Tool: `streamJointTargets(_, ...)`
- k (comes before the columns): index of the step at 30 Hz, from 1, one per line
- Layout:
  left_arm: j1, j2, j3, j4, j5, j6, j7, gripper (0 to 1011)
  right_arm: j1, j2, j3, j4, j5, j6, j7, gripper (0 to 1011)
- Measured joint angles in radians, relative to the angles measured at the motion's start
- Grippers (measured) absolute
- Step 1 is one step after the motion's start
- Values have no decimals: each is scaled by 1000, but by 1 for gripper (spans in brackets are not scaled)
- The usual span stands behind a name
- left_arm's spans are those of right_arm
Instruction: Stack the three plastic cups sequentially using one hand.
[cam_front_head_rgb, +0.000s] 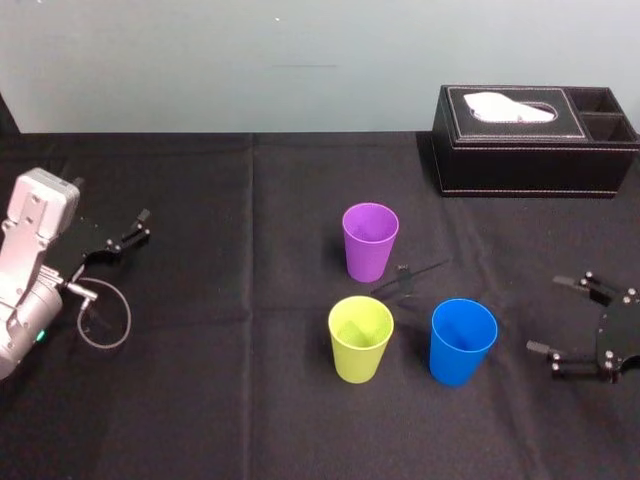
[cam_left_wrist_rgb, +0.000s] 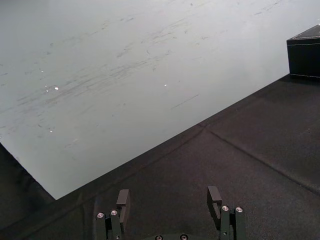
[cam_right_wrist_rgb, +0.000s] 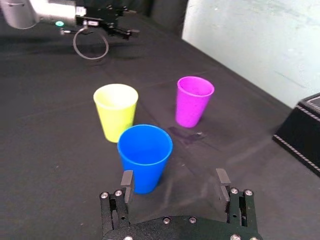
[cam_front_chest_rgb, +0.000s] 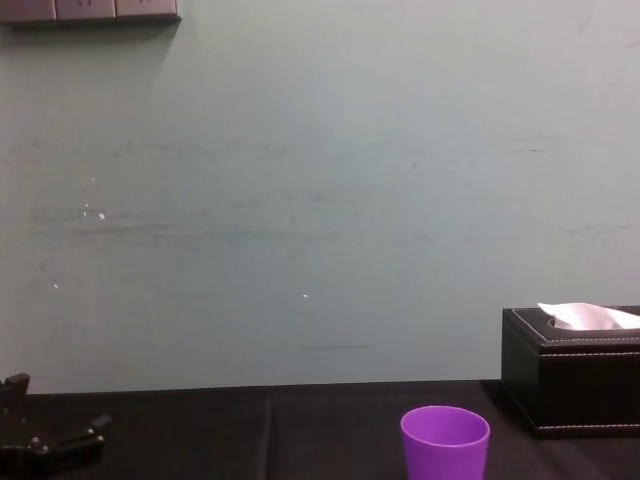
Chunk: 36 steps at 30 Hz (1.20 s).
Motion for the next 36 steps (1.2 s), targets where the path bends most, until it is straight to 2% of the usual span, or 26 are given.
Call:
streamJointTargets(10,0,0,0,0,0,0,0,1011,15,-23,-37,20,-17,9,28,1003)
streamJointTargets(26,0,0,0,0,0,0,0,1011,97,-97,-131,91,-33,23,54,1003)
streamJointTargets(36,0,0,0,0,0,0,0,1011,135,-137,-170,121,-36,12,57,1003)
